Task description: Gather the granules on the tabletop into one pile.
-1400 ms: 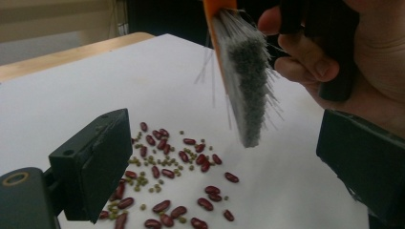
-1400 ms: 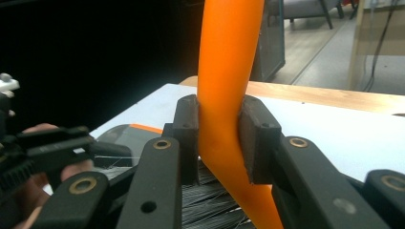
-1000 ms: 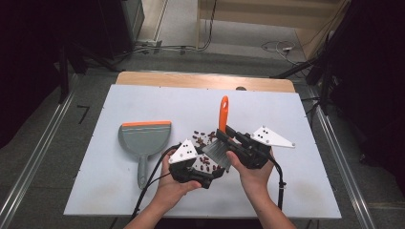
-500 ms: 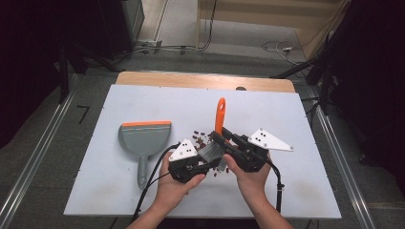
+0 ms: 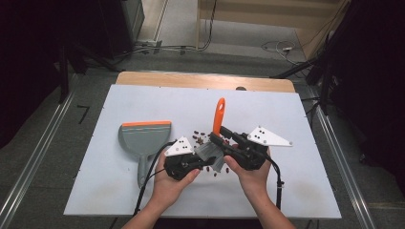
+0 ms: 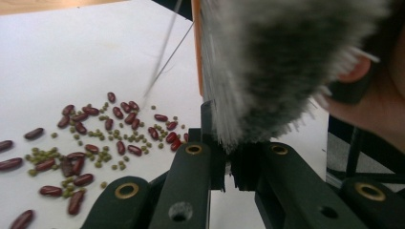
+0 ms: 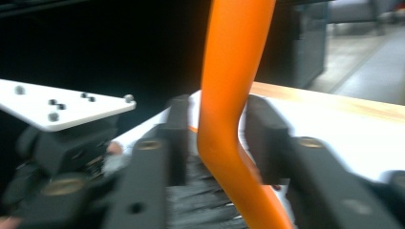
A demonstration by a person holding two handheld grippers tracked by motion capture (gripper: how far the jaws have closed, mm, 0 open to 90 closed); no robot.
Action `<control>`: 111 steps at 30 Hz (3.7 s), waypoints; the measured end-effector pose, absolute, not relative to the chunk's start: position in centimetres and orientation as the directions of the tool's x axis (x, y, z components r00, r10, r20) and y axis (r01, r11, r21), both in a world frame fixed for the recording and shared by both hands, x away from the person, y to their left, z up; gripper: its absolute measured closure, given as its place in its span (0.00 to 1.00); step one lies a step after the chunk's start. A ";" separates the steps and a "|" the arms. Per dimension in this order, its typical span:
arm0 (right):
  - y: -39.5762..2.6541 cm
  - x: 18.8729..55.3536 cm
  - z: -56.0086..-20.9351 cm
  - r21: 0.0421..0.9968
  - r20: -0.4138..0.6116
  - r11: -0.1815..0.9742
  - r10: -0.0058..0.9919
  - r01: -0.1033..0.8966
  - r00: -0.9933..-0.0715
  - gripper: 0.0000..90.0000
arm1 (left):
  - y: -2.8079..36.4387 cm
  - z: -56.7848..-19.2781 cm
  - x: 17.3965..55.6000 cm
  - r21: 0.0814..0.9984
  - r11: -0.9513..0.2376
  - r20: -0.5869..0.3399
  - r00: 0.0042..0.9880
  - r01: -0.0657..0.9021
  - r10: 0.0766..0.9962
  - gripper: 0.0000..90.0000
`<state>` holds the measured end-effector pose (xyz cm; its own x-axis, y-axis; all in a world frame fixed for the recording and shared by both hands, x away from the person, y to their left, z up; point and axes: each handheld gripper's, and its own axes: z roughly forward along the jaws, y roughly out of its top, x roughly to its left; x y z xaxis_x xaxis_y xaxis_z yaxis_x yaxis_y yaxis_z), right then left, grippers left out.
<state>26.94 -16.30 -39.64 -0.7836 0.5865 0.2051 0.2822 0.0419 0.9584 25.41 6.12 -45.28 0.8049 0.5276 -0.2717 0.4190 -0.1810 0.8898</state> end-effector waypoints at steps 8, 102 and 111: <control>-18.5 28.6 -38.9 0.956 0.197 0.107 0.451 0.272 -0.871 0.49 | 9.1 -44.5 26.4 0.900 -0.219 -0.249 0.856 0.378 0.454 0.96; -22.2 37.9 -40.9 0.708 0.005 0.459 0.757 0.537 -0.653 0.76 | 19.8 -45.1 24.7 0.926 -0.150 -0.162 0.724 0.346 0.671 0.00; -20.0 40.5 -42.3 0.614 -0.091 0.536 0.777 0.579 -0.623 0.76 | 20.7 -45.1 24.7 0.928 -0.140 -0.162 0.713 0.345 0.682 0.00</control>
